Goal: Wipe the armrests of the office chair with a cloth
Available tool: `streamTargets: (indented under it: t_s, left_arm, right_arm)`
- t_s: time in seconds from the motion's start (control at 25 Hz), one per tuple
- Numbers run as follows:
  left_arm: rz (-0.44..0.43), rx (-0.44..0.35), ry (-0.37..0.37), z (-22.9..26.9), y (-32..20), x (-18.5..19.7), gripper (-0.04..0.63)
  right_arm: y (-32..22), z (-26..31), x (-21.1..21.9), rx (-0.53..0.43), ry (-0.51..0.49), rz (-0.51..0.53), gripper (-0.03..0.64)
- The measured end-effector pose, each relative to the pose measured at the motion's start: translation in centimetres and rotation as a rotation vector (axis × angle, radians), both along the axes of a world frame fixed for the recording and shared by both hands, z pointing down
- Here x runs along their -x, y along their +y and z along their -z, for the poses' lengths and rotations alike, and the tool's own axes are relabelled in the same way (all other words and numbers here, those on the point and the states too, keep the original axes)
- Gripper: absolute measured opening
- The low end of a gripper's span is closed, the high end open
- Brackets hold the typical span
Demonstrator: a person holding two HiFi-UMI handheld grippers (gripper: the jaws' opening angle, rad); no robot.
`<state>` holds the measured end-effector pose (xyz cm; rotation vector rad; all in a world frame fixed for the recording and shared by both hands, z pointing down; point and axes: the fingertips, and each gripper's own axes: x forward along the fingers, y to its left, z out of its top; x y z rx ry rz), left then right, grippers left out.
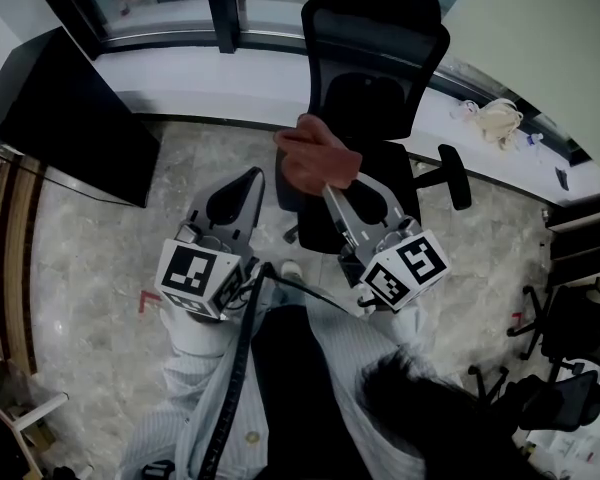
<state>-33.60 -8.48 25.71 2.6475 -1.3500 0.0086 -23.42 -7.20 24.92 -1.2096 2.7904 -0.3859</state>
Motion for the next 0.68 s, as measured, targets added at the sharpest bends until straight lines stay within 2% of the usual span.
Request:
streamTargets:
  t_s: [0.68]
  left_arm:
    - [0.012, 0.009, -0.013, -0.9, -0.3, -0.5, 0.003]
  right_arm:
    - [-0.4, 0.2, -1.0, -0.009, -0.026, 0.003, 0.054]
